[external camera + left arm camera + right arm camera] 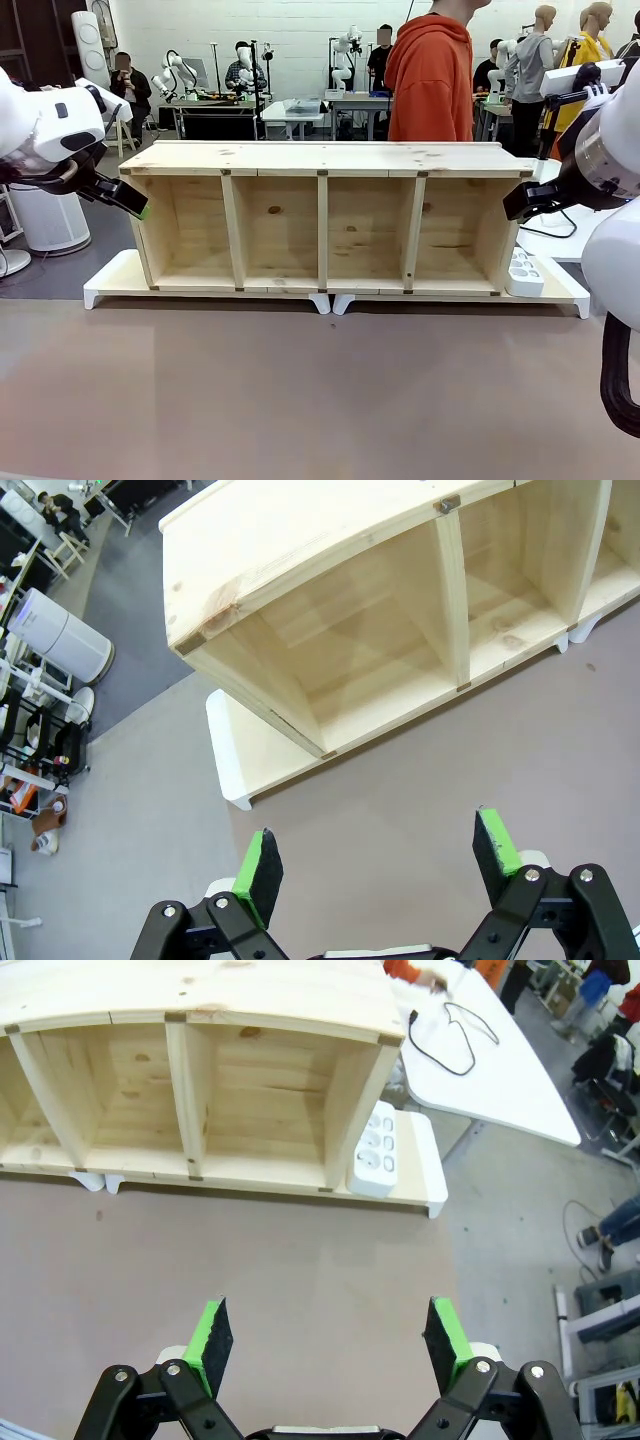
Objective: Perform cable management.
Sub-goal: When the cord part of the Power Cable appears at the lower middle area of the table and stops, grasp the cord part of the Power Cable.
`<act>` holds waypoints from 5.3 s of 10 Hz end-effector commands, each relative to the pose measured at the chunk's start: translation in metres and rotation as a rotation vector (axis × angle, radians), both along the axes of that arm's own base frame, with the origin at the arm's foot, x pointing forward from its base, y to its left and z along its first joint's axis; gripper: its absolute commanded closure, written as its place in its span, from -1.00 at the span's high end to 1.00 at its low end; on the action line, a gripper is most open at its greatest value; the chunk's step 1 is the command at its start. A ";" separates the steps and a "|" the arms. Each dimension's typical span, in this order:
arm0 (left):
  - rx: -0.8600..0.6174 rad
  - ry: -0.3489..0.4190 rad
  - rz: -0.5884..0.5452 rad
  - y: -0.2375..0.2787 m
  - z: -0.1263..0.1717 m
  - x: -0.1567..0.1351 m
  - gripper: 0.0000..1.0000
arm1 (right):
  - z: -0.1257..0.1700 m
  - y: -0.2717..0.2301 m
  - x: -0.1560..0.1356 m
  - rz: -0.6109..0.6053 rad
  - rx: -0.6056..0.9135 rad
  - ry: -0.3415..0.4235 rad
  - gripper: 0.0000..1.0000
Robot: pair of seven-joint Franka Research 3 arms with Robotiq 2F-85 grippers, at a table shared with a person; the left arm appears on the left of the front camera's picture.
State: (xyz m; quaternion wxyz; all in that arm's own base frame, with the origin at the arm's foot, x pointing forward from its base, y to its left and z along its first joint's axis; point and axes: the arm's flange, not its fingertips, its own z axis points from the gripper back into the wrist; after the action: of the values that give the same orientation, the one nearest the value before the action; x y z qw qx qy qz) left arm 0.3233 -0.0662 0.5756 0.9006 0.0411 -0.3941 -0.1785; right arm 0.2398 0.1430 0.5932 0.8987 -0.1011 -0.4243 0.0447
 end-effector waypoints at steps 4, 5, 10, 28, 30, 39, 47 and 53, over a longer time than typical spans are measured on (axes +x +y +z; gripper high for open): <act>-0.002 0.001 -0.002 0.000 0.000 0.000 1.00 | 0.000 0.000 0.000 0.008 -0.003 0.002 1.00; -0.002 0.001 -0.002 0.000 0.000 0.000 1.00 | 0.000 0.000 0.000 0.008 -0.003 0.002 1.00; -0.002 0.001 -0.002 0.000 0.000 0.000 1.00 | 0.000 0.000 0.000 0.008 -0.003 0.002 1.00; -0.002 0.001 -0.002 0.000 0.000 0.000 1.00 | 0.000 0.000 0.000 0.008 -0.003 0.002 1.00; -0.002 0.001 -0.002 0.000 0.000 0.000 1.00 | 0.000 0.000 0.000 0.008 -0.003 0.002 1.00; -0.002 0.001 -0.002 0.000 0.000 0.000 1.00 | 0.000 0.000 0.000 0.008 -0.003 0.002 1.00; -0.002 0.001 -0.002 0.000 0.000 0.000 1.00 | 0.000 0.000 0.000 0.008 -0.003 0.002 1.00; -0.002 0.001 -0.002 0.000 0.000 0.000 1.00 | 0.000 0.000 0.000 0.008 -0.003 0.002 1.00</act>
State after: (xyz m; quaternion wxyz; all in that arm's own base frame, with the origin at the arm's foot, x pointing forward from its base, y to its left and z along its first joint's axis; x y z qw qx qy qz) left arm 0.3233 -0.0662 0.5756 0.9006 0.0412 -0.3941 -0.1785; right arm 0.2398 0.1430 0.5932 0.8987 -0.1012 -0.4243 0.0448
